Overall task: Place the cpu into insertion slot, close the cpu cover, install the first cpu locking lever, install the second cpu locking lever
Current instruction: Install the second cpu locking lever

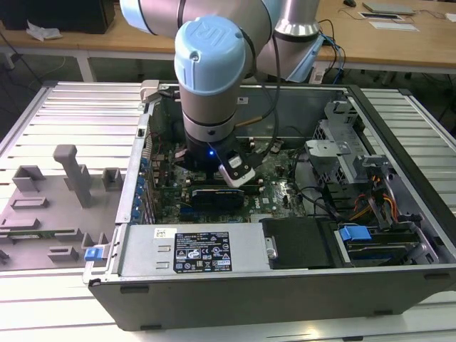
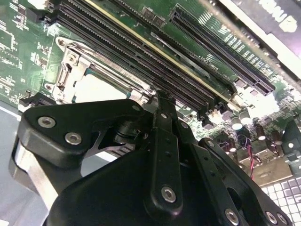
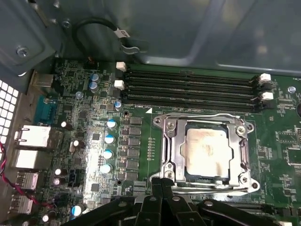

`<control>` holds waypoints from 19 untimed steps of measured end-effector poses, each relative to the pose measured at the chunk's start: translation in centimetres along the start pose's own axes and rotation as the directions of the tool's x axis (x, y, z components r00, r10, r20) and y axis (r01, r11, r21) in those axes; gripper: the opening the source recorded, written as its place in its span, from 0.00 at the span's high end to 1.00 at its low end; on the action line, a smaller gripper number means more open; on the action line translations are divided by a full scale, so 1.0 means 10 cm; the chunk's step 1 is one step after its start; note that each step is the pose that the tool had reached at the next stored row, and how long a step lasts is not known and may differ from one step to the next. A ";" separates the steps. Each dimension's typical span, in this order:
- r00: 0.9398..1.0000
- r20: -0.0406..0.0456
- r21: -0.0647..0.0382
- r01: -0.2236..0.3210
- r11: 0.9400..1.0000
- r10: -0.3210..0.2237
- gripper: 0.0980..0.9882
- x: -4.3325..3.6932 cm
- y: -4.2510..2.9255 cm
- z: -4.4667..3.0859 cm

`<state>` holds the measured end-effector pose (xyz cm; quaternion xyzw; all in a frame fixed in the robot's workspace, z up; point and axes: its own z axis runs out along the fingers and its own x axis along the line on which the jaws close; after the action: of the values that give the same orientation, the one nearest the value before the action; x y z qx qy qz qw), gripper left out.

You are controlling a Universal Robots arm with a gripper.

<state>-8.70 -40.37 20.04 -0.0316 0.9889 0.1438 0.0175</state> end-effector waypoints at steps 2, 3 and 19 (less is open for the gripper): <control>1.000 0.000 0.000 0.000 1.000 0.000 0.99 0.011 0.019 0.024; 1.000 0.000 0.000 0.000 1.000 0.000 0.99 0.015 0.026 0.030; 1.000 0.000 0.000 -0.001 1.000 0.001 0.99 0.061 0.079 -0.002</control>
<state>-9.35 -39.65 20.26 -0.0312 0.9889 0.1439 0.0176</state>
